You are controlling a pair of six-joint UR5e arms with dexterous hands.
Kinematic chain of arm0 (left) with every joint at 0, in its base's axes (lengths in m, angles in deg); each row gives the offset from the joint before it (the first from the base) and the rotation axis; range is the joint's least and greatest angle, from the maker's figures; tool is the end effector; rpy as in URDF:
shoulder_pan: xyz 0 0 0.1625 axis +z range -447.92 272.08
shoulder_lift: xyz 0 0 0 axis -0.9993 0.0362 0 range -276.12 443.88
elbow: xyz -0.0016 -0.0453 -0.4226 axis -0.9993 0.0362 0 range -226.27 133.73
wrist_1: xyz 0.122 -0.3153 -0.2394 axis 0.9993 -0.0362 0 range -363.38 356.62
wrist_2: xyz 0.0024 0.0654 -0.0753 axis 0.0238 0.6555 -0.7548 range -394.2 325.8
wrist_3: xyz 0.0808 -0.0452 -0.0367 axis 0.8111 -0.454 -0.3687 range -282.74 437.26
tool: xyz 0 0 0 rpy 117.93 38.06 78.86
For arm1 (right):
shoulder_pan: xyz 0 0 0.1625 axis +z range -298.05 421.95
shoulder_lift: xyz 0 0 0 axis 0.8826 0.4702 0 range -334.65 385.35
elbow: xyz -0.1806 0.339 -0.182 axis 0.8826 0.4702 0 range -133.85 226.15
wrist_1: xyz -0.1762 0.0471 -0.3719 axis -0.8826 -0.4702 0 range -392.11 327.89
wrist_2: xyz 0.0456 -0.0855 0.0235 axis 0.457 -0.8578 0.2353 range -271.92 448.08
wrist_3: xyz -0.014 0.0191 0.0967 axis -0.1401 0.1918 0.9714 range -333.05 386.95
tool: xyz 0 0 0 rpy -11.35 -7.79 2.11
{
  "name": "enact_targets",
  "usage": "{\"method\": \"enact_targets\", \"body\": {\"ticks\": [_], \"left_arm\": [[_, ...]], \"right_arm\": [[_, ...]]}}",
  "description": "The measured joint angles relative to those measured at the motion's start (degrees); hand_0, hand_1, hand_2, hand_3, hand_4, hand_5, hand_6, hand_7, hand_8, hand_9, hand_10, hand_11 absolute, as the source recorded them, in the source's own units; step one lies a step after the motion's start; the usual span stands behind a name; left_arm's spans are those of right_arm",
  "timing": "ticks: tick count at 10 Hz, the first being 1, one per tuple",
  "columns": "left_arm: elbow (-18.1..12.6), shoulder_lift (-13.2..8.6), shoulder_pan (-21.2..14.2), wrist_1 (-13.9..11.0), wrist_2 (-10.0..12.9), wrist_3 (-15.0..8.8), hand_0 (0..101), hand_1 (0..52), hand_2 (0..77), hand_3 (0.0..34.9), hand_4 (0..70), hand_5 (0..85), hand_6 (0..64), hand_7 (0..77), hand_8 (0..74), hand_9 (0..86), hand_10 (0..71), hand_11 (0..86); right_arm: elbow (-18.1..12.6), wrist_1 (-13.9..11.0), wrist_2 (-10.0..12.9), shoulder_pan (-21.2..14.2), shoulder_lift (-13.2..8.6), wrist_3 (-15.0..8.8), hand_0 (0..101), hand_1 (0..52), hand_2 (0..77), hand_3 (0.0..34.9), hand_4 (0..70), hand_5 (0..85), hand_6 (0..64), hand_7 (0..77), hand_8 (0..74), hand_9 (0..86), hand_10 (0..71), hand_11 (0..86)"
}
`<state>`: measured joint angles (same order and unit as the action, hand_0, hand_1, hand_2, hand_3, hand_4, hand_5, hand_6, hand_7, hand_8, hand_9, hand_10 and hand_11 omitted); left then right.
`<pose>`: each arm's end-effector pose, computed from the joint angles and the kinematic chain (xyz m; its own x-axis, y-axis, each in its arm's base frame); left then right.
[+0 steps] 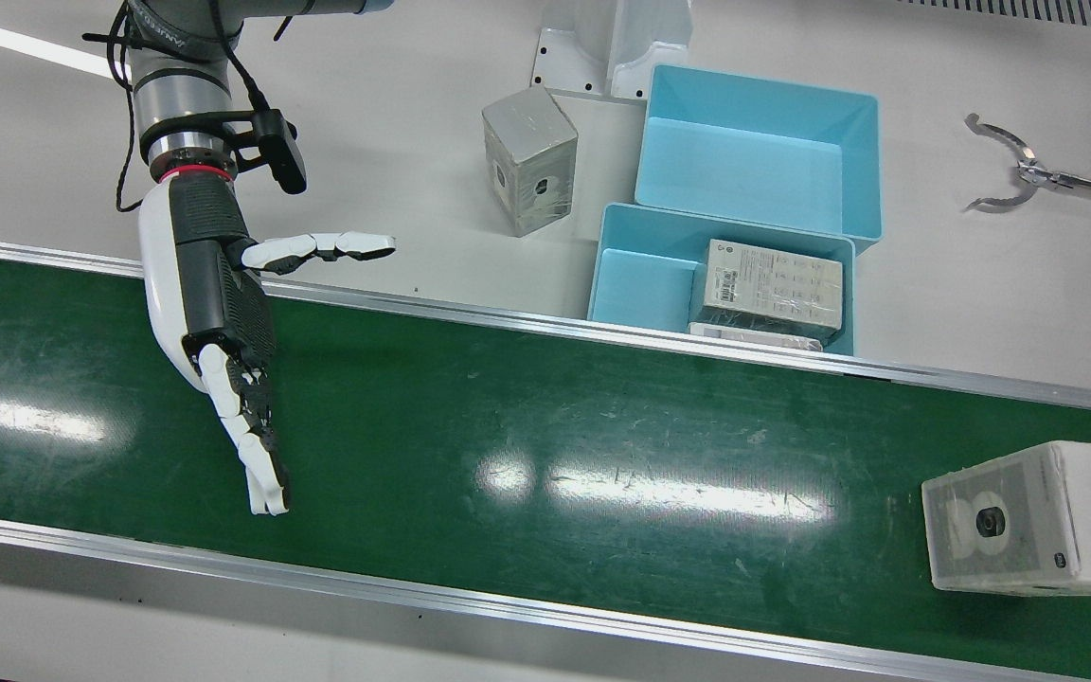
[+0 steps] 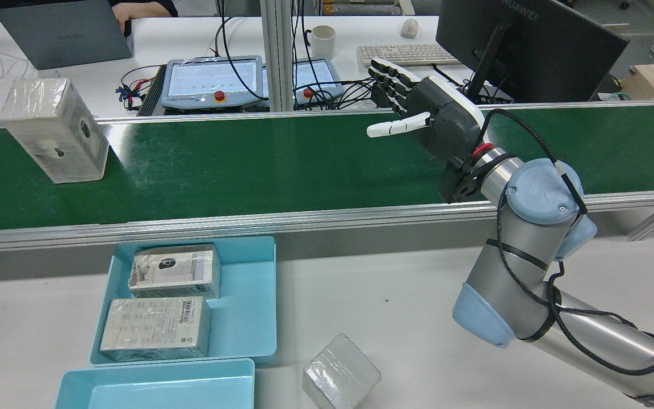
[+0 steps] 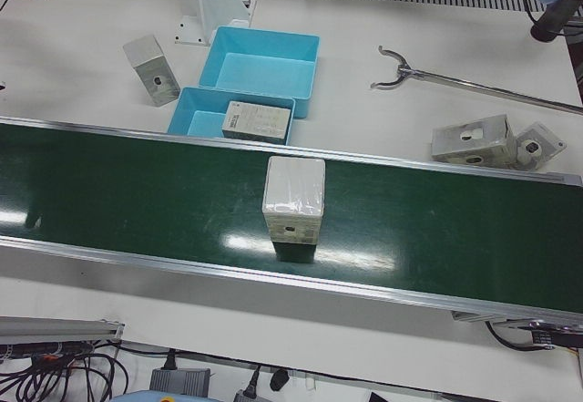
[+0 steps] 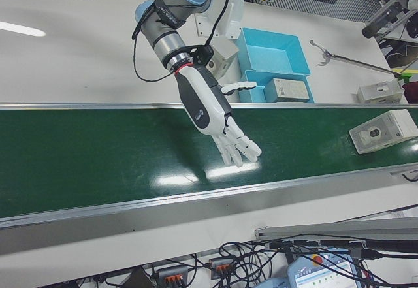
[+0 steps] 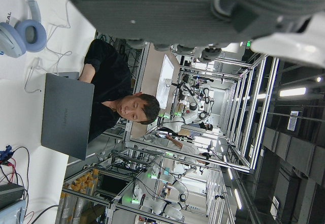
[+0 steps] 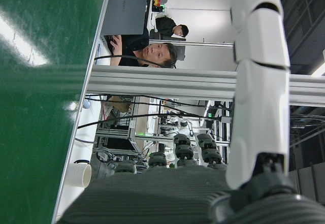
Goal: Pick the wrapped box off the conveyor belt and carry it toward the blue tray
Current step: 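Hold the right hand open beside the belt as the wrapped box approaches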
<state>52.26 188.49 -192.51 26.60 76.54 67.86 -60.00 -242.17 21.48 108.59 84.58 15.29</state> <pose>-0.2331 -0.5061 0.5298 -0.9754 -0.0846 0.2036 -0.1917 -0.1309 -0.9727 -0.2874 -0.5561 0.3101 -0.9493 0.3041 0.0805 0.0076 0.2779 -0.9606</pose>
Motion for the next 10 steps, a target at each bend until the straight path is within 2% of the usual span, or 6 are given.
{"method": "enact_targets", "body": {"ticks": [3,4,5,10], "left_arm": [[0.0,0.0,0.0,0.0,0.0,0.0,0,0.0,1.1,0.0,0.0,1.1,0.0,0.5,0.0,0.0,0.0,0.0],[0.0,0.0,0.0,0.0,0.0,0.0,0,0.0,0.5,0.0,0.0,1.1,0.0,0.5,0.0,0.0,0.0,0.0],[0.0,0.0,0.0,0.0,0.0,0.0,0,0.0,0.5,0.0,0.0,1.1,0.0,0.5,0.0,0.0,0.0,0.0],[0.0,0.0,0.0,0.0,0.0,0.0,0,0.0,0.5,0.0,0.0,1.1,0.0,0.5,0.0,0.0,0.0,0.0]], "right_arm": [[0.1,-1.3,0.1,0.3,-0.1,0.4,48,16.9,13.1,7.5,2.7,10.9,0.0,6.0,2.7,1.6,0.0,1.1],[0.1,-1.3,0.1,0.3,-0.1,0.5,49,16.9,13.1,9.4,4.4,12.0,0.0,7.1,2.7,1.6,0.0,1.1],[0.1,-1.4,0.1,0.3,-0.1,0.5,49,18.5,13.1,9.4,4.4,12.5,0.0,8.2,2.7,1.6,0.0,1.1],[0.2,-1.4,0.1,0.3,-0.2,0.5,49,18.5,13.6,9.4,3.3,11.5,0.0,7.1,2.7,1.6,0.0,1.1]]}}
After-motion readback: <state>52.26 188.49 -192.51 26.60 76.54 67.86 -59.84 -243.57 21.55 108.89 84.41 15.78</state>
